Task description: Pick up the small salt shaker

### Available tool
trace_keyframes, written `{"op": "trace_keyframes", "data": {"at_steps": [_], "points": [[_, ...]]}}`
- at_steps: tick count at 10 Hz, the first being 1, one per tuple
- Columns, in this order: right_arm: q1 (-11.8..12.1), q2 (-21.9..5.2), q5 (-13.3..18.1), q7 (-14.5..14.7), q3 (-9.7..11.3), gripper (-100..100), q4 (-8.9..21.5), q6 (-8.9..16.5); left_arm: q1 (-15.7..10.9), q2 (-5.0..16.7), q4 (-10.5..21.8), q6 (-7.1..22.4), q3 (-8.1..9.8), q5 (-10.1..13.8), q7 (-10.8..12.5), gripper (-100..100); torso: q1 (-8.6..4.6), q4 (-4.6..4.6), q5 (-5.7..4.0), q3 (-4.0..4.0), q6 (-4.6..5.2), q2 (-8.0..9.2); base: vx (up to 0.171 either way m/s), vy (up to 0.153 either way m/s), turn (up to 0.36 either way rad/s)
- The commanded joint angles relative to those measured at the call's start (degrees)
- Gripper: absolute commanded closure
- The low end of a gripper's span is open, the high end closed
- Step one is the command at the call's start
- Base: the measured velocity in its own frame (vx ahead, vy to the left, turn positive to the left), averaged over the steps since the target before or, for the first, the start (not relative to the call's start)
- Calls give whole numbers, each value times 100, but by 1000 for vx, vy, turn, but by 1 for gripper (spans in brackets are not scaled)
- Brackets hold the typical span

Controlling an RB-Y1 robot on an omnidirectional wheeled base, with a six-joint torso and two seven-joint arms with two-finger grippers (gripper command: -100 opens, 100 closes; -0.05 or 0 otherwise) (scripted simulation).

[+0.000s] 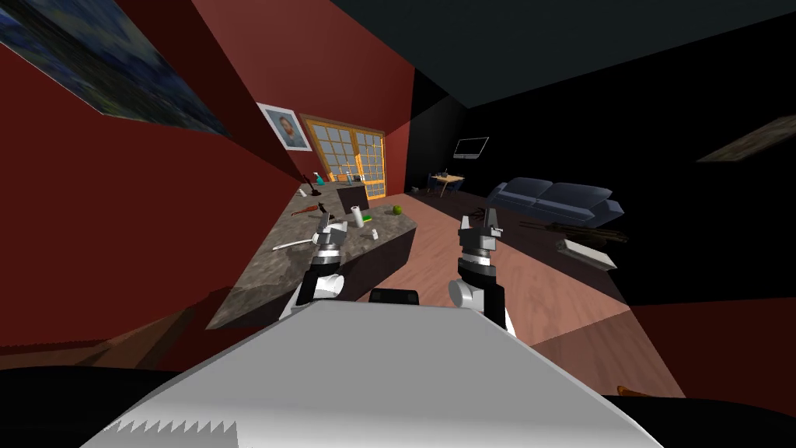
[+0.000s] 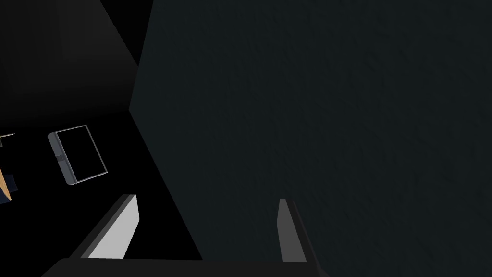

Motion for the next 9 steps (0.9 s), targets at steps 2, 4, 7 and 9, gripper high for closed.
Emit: {"op": "trace_keyframes", "data": {"at_steps": [2, 4, 7, 9], "points": [[0, 0, 0, 0, 0, 0, 0, 0, -56, 150, 389, 121, 41, 108, 367, -100, -1, -1, 0, -1, 0, -1, 48, -70, 53], [0, 0, 0, 0, 0, 0, 0, 0, -88, 217, 660, 221, 71, 205, 645, -100, -8, 0, -2, 0, -1, 0, 51, -79, 49], [0, 0, 0, 0, 0, 0, 0, 0, -120, 264, 929, 313, 98, 312, 915, -100, 7, 2, 1, 5, 0, 9, 26, -51, 34], [0, 0, 0, 0, 0, 0, 0, 0, -152, 299, 1186, 389, 122, 431, 1166, -100, -5, 1, -1, 2, 0, 4, 40, -88, 53]]}}
